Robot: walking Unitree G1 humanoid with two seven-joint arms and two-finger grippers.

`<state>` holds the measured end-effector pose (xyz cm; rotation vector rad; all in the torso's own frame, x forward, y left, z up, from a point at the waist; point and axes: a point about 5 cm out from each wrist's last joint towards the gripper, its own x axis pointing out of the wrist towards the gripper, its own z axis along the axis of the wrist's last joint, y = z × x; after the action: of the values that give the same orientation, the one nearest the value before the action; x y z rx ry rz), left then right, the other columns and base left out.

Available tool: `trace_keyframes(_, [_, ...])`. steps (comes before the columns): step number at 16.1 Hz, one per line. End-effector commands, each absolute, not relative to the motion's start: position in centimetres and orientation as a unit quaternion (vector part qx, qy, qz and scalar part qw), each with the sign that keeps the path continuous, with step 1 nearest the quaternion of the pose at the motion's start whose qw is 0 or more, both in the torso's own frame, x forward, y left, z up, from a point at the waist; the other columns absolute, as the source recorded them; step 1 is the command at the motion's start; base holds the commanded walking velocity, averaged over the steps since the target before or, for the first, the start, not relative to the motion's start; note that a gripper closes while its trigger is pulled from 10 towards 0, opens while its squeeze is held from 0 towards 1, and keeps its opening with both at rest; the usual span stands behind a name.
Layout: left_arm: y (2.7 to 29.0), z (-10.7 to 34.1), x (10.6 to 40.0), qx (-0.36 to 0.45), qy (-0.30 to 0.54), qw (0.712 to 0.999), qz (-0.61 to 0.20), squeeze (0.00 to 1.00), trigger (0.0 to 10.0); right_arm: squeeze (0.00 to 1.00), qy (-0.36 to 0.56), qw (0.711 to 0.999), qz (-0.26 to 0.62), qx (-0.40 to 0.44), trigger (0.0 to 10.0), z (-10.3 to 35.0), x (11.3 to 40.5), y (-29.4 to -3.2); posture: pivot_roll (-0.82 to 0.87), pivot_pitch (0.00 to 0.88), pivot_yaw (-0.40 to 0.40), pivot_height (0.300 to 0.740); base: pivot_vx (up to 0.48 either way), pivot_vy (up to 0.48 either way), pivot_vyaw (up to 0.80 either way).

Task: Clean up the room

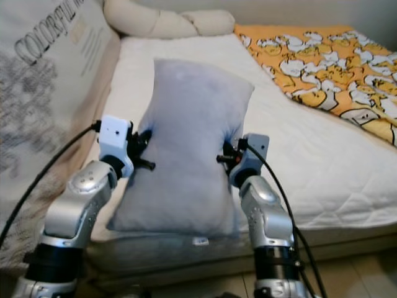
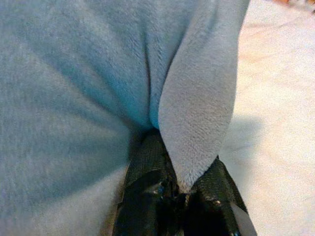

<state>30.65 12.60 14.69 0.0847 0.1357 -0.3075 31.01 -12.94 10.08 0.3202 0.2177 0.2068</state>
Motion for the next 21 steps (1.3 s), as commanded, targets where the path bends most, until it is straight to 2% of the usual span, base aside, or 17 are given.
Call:
trace_keyframes(1, [13.27, 15.39, 30.85, 0.048, 0.051, 0.989, -0.131, 0.00, 10.0, 0.00, 0.099, 0.978, 0.105, 0.153, 10.0, 10.76, 31.37, -12.81, 0.04, 0.000, -0.018, 0.740, 0.000, 0.000, 0.00])
trace_keyframes(7, [13.93, 15.43, 30.78, 0.037, 0.050, 0.992, -0.114, 0.00, 10.0, 0.00, 0.106, 0.977, 0.114, 0.148, 10.0, 10.57, 31.34, -12.57, 0.04, 0.000, -0.025, 0.740, 0.084, 0.000, 0.00])
trace_keyframes(10, [13.90, 15.37, 30.88, 0.035, 0.052, 0.992, -0.110, 0.00, 10.0, 0.00, 0.098, 0.984, 0.117, 0.087, 10.0, 10.52, 31.27, -12.47, 0.04, 0.000, -0.021, 0.740, 0.307, 0.000, 0.20])
trace_keyframes(14, [14.02, 15.41, 31.01, 0.037, 0.052, 0.992, -0.105, 0.00, 10.0, 0.00, 0.098, 0.983, 0.125, 0.094, 10.0, 10.57, 31.27, -12.26, 0.04, 0.000, -0.020, 0.740, 0.335, 0.000, 0.80])
trace_keyframes(16, [14.08, 15.44, 31.09, 0.037, 0.051, 0.993, -0.103, 0.00, 10.0, 0.00, 0.098, 0.981, 0.122, 0.116, 10.0, 10.47, 31.31, -12.24, 0.04, 0.000, -0.020, 0.740, 0.337, 0.000, 0.00])
trace_keyframes(21, [14.24, 15.58, 31.39, 0.041, 0.050, 0.993, -0.100, 0.00, 10.0, 0.00, 0.100, 0.981, 0.126, 0.111, 10.0, 10.48, 31.70, -12.04, 0.04, 0.000, -0.017, 0.740, 0.338, 0.000, 0.00])
